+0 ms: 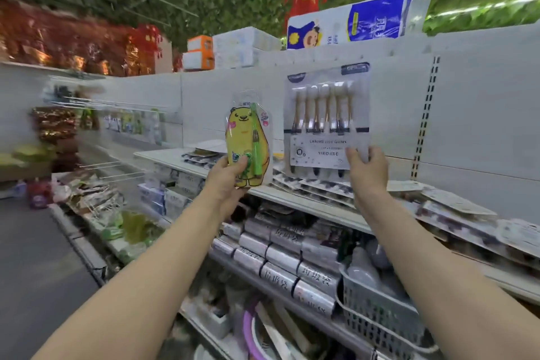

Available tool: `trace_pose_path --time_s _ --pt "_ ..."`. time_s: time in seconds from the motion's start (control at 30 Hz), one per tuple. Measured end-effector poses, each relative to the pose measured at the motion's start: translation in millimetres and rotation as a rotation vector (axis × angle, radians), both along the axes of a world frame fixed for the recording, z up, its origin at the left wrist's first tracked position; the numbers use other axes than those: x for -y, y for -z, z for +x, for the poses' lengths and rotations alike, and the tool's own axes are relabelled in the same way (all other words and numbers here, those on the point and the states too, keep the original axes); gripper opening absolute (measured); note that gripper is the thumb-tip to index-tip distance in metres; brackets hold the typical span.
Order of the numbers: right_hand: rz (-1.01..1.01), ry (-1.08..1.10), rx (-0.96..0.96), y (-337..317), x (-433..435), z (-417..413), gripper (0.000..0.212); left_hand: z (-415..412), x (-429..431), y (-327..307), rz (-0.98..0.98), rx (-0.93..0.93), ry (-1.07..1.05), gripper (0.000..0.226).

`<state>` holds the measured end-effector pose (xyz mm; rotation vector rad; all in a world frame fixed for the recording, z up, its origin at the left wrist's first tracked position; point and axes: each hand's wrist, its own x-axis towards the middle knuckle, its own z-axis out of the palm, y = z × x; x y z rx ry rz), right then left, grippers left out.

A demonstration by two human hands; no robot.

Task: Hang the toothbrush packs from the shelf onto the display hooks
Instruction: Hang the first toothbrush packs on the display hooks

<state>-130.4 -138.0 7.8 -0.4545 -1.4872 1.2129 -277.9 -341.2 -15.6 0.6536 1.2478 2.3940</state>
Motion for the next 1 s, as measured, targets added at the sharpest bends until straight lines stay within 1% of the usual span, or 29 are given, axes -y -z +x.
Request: trace_pose_path --time_s 0.07,0.13,0.23,0.3,0.37,0.43,0.57,0.7,0.8,0.87,0.93,1.0 --pt "-0.052 -0.077 -0.033 10 33 -39 0.014 -31 38 7 -0.010 0.004 -0.022 0.034" --pt "-0.074 -0.114 -0.024 23 62 -78 0.014 -61 74 16 -0.024 0.010 -0.038 0.036" --pt "-0.116 -0.177 -0.007 36 104 -130 0.025 -104 124 24 -0.030 0.036 -0.052 0.036" --pt "-0.122 -0.199 -0.006 40 129 -162 0.029 -133 155 29 -0.042 0.050 -0.073 0.037" --pt "-0.119 -0.228 -0.004 41 152 -195 0.025 -163 182 35 -0.050 0.059 -0.094 0.040" --pt "-0.116 -0.260 -0.013 41 174 -230 0.021 -195 208 41 -0.055 0.065 -0.121 0.038" --pt "-0.104 -0.331 -0.027 45 213 -311 0.024 -260 252 50 -0.054 0.074 -0.158 0.032" --pt "-0.132 -0.392 -0.059 48 245 -409 0.027 -350 297 54 -0.070 0.049 -0.217 0.040" --pt "-0.151 -0.444 -0.072 46 269 -490 0.023 -425 329 47 -0.080 0.048 -0.249 0.032" --pt "-0.177 -0.482 -0.080 40 288 -540 0.016 -472 347 37 -0.098 0.047 -0.268 0.025" --pt "-0.185 -0.505 -0.080 33 306 -589 0.014 -520 364 26 -0.121 0.034 -0.287 0.025" --pt "-0.167 -0.516 -0.078 26 323 -631 0.015 -564 380 21 -0.125 0.025 -0.303 0.029"
